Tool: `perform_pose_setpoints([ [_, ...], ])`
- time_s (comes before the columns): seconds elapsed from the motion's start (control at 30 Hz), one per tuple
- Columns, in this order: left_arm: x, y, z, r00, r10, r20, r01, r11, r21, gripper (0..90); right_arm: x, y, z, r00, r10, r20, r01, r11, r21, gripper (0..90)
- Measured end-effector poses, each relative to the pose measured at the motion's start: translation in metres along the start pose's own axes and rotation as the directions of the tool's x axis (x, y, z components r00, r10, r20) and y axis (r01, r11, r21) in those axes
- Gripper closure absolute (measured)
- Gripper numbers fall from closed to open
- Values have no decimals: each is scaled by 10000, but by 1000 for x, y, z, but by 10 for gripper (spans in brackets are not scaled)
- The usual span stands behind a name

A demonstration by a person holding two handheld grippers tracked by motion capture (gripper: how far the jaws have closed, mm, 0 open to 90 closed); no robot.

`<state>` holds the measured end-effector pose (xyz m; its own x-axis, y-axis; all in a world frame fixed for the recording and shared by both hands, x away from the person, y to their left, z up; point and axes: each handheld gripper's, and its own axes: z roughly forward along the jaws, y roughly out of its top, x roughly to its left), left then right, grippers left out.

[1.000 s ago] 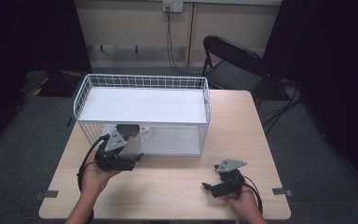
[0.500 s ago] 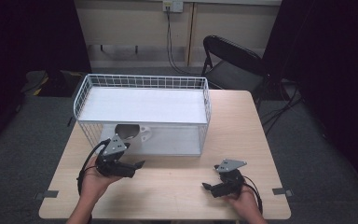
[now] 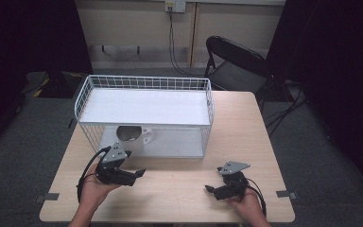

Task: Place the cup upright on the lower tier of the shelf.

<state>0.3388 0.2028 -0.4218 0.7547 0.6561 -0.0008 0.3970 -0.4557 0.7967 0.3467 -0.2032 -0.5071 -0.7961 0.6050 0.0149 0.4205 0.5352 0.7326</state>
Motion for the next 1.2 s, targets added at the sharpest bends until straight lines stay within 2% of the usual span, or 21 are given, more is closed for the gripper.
perform_pose_setpoints([
  [0.07, 0, -2, 0, 10000, -60, 48, 60, 10000, 28, 156, 0, 0, 0, 10000, 4, 2, -4, 10000, -1, 125],
  [0.1, 1, -3, -1, 10000, 54, -11, -53, 10000, 72, 156, 0, 0, 0, 10000, 1, 1, -1, 10000, -4, 124],
  [0.27, 2, -11, -1, 9999, -161, 47, 160, 9998, 104, 156, 0, 0, 0, 10000, 11, 3, -11, 10000, 2, 125],
  [0.47, 4, -17, -5, 9997, -224, 40, 223, 9996, 164, 157, 0, 0, 0, 10000, 1, 0, -1, 10000, -1, 125],
  [0.6, 8, -21, -8, 9999, -154, 2, 154, 9994, 298, 156, 0, 0, 0, 10000, 2, 1, -2, 10000, -2, 125],
  [0.7, 10, -25, -9, 9999, -156, -61, 158, 9994, 297, 156, 0, 0, 0, 10000, 9, 4, -9, 10000, 1, 125],
  [0.8, 11, -28, -11, 9994, -357, -35, 358, 9991, 248, 156, 0, 0, 0, 10000, 1, -1, -1, 10000, -1, 125],
  [1.1, 16, -34, -15, 9996, -259, -85, 261, 9995, 183, 156, 0, 0, 0, 10000, 8, 3, -8, 10000, 1, 124],
  [1.2, 18, -37, -16, 9993, -371, -65, 372, 9991, 186, 156, 0, 0, 0, 10000, 1, 0, -1, 10000, -4, 125],
])
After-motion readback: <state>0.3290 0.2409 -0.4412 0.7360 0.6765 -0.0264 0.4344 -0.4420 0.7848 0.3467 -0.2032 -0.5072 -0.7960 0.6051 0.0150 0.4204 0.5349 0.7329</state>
